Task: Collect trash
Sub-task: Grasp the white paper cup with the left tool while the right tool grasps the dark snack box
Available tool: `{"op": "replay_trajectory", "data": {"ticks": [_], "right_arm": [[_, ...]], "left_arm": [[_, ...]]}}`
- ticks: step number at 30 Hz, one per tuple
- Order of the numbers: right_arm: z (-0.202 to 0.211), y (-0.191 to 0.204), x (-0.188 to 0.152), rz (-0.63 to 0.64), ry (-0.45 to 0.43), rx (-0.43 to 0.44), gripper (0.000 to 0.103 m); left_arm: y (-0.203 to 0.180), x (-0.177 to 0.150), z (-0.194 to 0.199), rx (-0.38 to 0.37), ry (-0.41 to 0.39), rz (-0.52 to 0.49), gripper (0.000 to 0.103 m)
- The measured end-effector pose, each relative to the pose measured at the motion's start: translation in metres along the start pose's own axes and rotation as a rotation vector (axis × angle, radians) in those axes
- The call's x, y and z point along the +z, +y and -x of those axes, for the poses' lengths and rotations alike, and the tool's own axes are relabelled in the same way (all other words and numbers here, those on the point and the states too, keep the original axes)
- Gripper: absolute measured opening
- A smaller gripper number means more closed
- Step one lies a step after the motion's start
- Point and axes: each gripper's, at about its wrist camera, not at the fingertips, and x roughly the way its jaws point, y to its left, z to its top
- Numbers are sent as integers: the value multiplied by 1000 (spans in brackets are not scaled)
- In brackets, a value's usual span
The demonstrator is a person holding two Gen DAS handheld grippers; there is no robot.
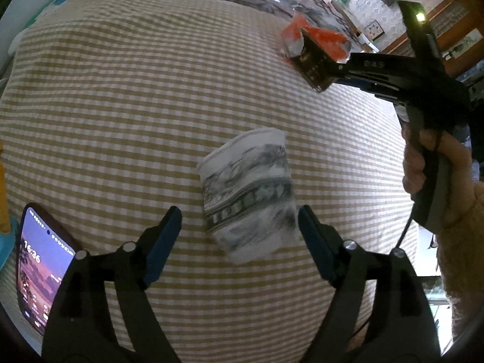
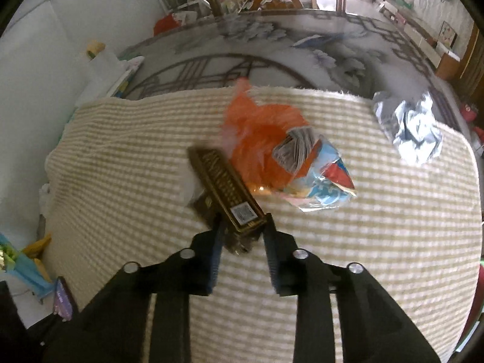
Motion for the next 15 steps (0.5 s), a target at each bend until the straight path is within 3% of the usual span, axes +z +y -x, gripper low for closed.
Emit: {"op": "replay_trajectory", "data": {"ticks": [3,5,10,12,13,15], "right_arm": [[12,0,-11,-4,2,1,21],[21,-2,-21,-20,5,15,21],[34,-6,-34,-59,22,25,24],[37,-8,-41,-88,33,31,39],[40,-9,-44,-97,22,29,55],[47,-8,-46,-88,-11,0,60]], "left_arm": [[-2,2,-2,-4,-9,-1,78],[-6,5,-5,8,-16,-5,86],[-18,14,-12,28,-18,-18,88],[-23,18,-17,-1,-5,-33,89],[-27,19,-19,11,-7,-47,89],[-32,20,-21,29,-16,-68,89]]}}
